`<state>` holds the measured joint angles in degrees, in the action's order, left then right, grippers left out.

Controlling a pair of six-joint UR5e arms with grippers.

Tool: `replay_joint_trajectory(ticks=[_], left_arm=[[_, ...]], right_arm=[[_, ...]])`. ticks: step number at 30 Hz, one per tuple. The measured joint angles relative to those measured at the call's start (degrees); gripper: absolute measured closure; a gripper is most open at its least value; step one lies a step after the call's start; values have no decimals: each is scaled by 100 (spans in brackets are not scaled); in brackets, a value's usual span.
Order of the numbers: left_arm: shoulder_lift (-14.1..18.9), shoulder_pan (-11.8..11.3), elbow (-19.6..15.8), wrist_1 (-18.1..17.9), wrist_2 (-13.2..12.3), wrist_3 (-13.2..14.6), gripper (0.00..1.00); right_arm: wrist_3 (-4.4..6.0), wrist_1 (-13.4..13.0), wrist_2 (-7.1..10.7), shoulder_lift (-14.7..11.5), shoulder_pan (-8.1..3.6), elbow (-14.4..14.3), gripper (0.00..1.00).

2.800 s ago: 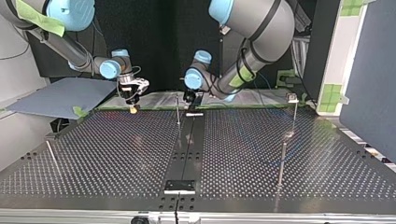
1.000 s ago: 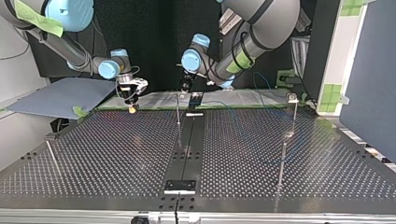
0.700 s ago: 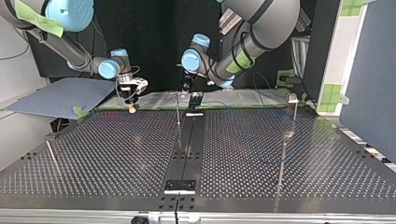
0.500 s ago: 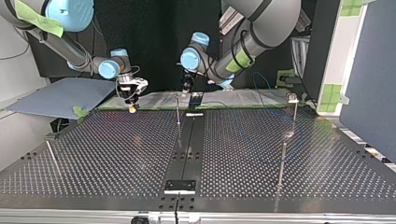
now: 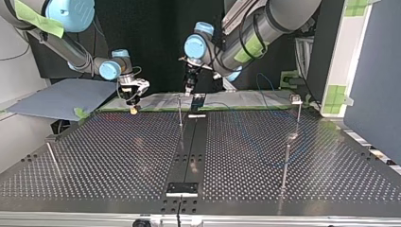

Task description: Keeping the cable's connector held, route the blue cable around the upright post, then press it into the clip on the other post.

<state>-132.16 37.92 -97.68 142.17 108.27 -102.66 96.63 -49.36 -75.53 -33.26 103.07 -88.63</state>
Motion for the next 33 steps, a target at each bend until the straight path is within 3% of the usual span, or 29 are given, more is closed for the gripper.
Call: replay_joint_trajectory(ticks=[15,27,33], left_arm=[[905,29,-905,108,336,-851,0],[1574,0,-1572,37,729,-663,0],[1913,14,-1911,10,793,-380,0]], right_arm=[[36,-4,-4,7,-3,1,100],[85,-30,28,7,-10,1,100],[87,-30,29,10,-10,3,100]])
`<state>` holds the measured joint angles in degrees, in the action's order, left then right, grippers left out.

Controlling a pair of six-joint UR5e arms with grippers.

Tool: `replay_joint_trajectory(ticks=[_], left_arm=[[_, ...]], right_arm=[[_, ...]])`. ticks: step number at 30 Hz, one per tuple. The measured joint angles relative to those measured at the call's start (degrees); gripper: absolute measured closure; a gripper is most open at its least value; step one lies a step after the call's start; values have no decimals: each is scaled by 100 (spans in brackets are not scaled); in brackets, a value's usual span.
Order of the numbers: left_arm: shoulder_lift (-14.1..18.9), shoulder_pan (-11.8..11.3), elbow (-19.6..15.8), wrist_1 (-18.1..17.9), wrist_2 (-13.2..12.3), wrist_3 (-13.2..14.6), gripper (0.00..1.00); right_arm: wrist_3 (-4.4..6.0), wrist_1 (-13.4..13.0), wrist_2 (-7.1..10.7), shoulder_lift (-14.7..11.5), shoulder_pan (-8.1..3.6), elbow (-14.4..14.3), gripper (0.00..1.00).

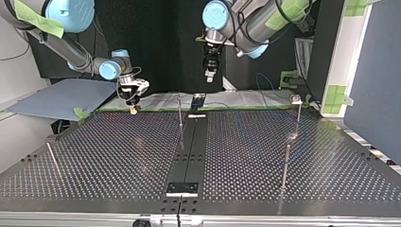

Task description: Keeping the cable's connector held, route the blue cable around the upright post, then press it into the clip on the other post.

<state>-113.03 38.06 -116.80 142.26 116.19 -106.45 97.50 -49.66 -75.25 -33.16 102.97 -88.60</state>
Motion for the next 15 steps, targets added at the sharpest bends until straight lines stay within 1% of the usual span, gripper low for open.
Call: replay_joint_trajectory(ticks=[8,11,15], left_arm=[[481,7,-482,19,103,468,0],[642,24,-643,-72,101,477,0],[863,34,-863,-186,-5,315,0]], right_arm=[[-1,12,0,-1,0,0,100],[-1,17,0,-1,1,2,100],[-1,20,0,-2,0,0,100]])
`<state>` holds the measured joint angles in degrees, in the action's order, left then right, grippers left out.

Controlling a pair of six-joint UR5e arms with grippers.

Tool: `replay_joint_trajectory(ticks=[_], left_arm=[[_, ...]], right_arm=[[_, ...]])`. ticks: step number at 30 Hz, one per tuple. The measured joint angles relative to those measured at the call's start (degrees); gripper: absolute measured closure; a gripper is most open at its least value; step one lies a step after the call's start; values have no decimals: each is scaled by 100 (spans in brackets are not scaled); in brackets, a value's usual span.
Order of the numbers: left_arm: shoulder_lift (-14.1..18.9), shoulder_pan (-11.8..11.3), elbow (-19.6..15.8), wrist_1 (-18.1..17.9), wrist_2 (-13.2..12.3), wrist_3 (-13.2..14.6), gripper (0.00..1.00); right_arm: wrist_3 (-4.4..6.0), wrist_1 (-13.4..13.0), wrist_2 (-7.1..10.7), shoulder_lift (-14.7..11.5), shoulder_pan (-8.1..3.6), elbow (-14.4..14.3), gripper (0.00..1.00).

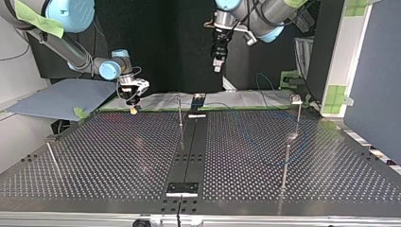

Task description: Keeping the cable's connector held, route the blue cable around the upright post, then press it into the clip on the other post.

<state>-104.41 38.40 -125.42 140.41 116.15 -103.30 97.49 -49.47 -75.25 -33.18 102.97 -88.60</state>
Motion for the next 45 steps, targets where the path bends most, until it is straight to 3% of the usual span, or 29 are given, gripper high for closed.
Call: replay_joint_trajectory(ticks=[8,17,45], left_arm=[[471,5,-423,-36,-74,-383,0],[930,4,-479,-192,-188,-407,0],[983,3,-481,-231,-211,-401,0]], right_arm=[[-11,18,11,0,-14,-2,100],[-14,67,25,-1,-50,-3,100],[-18,77,27,-1,-53,-5,100]])
